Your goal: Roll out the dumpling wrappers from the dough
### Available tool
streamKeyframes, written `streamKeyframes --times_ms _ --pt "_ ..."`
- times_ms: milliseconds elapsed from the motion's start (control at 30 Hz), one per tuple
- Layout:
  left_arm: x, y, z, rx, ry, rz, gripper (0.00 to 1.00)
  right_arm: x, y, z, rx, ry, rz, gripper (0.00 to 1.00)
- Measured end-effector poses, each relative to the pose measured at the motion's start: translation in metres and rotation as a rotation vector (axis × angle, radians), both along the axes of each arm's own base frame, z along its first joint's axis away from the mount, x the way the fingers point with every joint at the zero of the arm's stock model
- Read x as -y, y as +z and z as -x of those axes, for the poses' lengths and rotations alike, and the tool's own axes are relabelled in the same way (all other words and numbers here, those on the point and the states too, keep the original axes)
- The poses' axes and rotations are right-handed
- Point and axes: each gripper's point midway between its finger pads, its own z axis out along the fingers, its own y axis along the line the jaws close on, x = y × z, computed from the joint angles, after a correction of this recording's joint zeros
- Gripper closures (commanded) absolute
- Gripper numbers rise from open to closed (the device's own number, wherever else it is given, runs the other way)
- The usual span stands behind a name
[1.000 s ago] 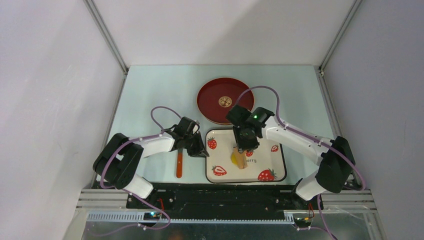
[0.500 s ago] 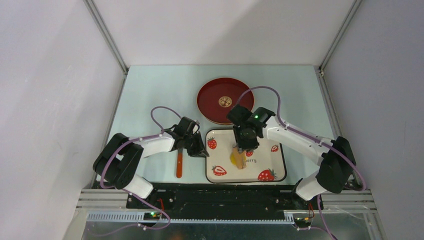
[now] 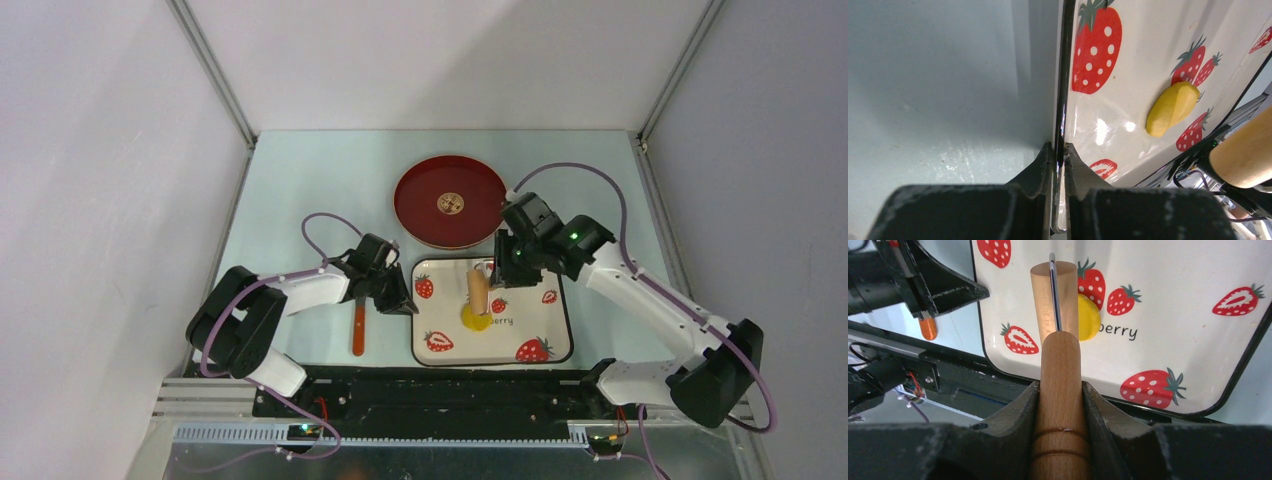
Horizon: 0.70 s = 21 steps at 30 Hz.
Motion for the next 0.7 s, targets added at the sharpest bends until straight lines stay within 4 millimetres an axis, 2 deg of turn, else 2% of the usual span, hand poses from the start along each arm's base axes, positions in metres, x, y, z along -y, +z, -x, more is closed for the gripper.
streamKeyframes --times_ms 67,167,533,700 --pt "0.000 0.000 0.000 0.000 0.000 0.000 1.00 0.005 0.007 -0.004 0.020 -0.017 -0.015 1.00" --pt "0.000 0.000 0.000 0.000 0.000 0.000 1.00 0.005 0.005 -0.005 0.010 -0.015 -0.013 1.00" --pt "0.000 0.000 0.000 0.000 0.000 0.000 1.00 -0.021 -0.035 0.009 -0.129 0.068 0.055 1.00" --pt "0.000 0.000 0.000 0.000 0.000 0.000 1.00 -0.026 -0.043 0.009 -0.149 0.074 0.067 1.00"
